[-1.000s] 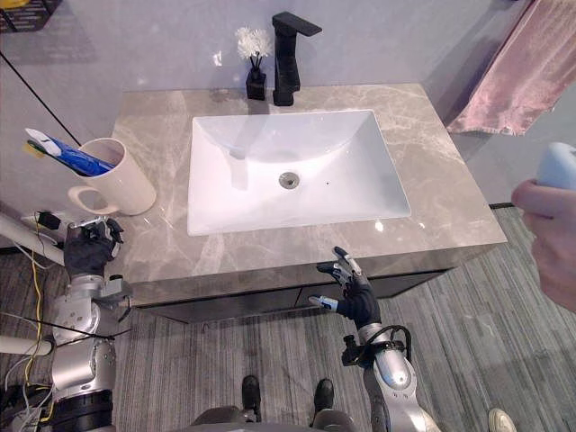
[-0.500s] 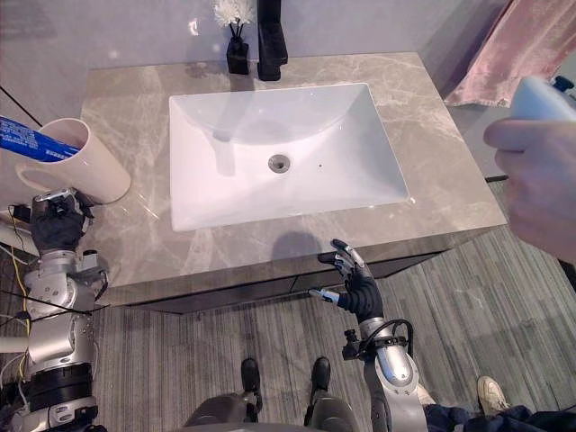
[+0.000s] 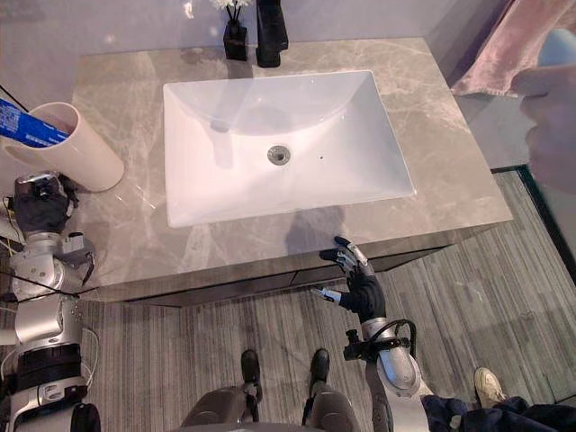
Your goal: Organize washtable
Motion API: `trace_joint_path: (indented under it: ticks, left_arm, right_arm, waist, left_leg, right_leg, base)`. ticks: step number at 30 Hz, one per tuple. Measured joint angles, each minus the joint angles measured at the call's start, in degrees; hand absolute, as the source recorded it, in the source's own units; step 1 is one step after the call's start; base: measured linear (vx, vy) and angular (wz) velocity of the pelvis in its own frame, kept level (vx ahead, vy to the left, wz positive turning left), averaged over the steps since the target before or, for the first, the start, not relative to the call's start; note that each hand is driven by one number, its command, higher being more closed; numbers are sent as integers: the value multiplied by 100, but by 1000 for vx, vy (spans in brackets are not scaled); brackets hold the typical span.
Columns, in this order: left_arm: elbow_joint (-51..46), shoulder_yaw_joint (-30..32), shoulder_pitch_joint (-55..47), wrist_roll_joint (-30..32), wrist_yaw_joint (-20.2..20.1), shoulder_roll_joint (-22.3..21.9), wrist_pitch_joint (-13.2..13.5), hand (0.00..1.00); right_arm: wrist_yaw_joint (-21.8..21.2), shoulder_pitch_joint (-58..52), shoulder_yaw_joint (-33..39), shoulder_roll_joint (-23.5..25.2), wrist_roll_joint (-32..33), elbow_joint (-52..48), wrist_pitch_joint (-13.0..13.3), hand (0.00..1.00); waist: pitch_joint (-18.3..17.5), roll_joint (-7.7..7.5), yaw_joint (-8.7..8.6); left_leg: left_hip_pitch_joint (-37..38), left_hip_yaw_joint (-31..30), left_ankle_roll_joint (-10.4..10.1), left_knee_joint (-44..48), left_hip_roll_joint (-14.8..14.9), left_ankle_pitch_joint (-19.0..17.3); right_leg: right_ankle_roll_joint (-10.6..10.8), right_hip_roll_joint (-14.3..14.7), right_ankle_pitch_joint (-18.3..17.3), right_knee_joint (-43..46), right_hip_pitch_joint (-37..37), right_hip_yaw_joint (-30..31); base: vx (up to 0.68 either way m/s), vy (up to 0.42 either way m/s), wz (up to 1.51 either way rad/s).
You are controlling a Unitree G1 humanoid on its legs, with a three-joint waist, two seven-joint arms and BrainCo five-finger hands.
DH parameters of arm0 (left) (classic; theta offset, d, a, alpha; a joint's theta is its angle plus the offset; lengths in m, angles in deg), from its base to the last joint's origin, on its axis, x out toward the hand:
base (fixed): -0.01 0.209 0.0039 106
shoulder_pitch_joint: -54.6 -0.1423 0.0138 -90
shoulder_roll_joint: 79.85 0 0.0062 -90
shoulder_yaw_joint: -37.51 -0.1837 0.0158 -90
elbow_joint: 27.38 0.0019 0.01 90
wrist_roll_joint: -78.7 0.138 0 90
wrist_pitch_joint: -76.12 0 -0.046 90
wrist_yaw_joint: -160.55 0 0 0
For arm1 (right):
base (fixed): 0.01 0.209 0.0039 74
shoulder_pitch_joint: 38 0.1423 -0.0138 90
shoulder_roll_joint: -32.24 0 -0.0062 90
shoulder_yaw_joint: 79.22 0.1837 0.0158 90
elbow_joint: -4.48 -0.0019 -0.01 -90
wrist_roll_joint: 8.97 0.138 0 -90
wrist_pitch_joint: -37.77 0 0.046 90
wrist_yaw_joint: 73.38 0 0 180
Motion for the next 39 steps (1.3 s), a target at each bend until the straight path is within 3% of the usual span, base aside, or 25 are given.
trace_joint_path:
  ticks: [9, 22, 27, 34, 39]
  left_arm:
    - [103, -394, 581, -1, 21, 168, -3, 100]
    - [1105, -826, 1799, -122, 249, 1076, -132, 100]
    - [1432, -893, 2154, -124, 252, 1176, -177, 100]
    - [1379, -1045, 2094, -129, 234, 1199, -181, 100]
    - [369, -990, 1008, -121, 158, 662, -78, 100]
  right_arm:
    - [12, -42, 30, -6, 3, -147, 88, 0]
    - [11, -79, -46, -22, 4, -279, 222, 0]
    - [11, -124, -59, -121, 6, -307, 246, 0]
    - [9, -130, -99, -120, 14, -253, 223, 0]
    - [3, -127, -156, -115, 16, -158, 190, 0]
  waist:
    - [133, -33, -8]
    - [286, -154, -24]
    - [287, -156, -32]
    - [289, -153, -26]
    - [292, -135, -6]
  left_leg:
    - [-203, -21, 31, 126, 4, -18]
    - [-370, 105, 62, 215, 7, -36]
    - [-368, 95, 71, 226, 10, -42]
    - [-305, 67, 78, 252, 6, -48]
    - [-205, -10, 78, 261, -8, -48]
  right_leg:
    - [-59, 2, 141, -78, -111, -8]
    - [-68, 2, 275, -81, -300, 19]
    - [-68, 4, 276, -79, -294, 20]
    - [-69, -3, 274, -84, -208, -7]
    - [-80, -16, 236, -82, -75, -77]
  base:
    - [18, -6, 1]
    - [29, -3, -5]
    - [72, -18, 0]
    - [55, -16, 2]
    - [36, -15, 8]
